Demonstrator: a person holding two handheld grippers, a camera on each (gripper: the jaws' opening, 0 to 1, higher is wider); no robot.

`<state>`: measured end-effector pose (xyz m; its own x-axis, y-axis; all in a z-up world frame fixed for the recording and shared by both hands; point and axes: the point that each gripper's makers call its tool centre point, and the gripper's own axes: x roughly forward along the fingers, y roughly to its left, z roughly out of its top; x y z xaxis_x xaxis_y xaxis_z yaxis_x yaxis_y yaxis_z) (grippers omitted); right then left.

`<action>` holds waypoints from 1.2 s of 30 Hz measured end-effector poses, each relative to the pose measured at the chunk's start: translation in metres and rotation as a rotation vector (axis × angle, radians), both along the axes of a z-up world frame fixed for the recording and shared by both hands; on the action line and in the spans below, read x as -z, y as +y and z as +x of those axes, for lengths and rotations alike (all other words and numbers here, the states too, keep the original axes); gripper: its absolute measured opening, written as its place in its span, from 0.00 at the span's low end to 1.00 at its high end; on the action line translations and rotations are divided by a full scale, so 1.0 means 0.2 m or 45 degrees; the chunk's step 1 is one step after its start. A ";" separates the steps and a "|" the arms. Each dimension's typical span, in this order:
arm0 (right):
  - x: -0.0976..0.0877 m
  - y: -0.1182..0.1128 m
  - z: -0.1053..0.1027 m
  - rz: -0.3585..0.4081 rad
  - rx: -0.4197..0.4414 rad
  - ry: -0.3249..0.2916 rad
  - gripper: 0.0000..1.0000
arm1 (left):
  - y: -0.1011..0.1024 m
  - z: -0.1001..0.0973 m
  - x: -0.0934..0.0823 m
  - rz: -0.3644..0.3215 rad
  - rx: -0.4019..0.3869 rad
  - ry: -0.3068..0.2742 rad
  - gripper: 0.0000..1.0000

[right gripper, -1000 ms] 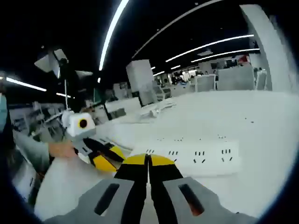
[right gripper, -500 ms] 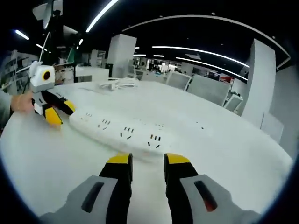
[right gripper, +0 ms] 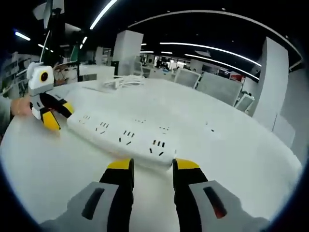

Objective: Straighten the power strip on the desk, plug the charger into it

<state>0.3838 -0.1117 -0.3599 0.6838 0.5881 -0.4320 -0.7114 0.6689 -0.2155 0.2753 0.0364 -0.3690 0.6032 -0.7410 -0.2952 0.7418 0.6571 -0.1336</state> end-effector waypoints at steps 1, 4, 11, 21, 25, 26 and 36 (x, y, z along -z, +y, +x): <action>0.00 0.00 -0.01 -0.004 0.000 -0.002 0.29 | 0.01 0.00 0.00 0.002 -0.003 0.000 0.28; 0.00 0.00 -0.02 -0.032 -0.011 -0.013 0.26 | 0.03 0.00 0.00 0.014 -0.017 -0.004 0.27; 0.00 0.03 -0.04 0.023 -0.007 -0.005 0.28 | 0.08 0.02 0.01 0.033 -0.049 -0.011 0.28; -0.01 0.06 -0.08 0.055 0.017 -0.010 0.28 | 0.14 0.03 0.00 0.044 -0.072 -0.006 0.28; 0.00 0.04 -0.06 0.040 0.027 -0.014 0.22 | 0.14 0.04 0.00 -0.010 -0.080 0.034 0.28; 0.00 0.04 -0.06 0.074 0.037 0.000 0.22 | 0.14 0.04 0.00 -0.021 -0.080 0.044 0.28; 0.02 0.06 -0.06 0.089 0.033 0.005 0.27 | 0.12 0.03 0.01 0.045 -0.098 -0.007 0.35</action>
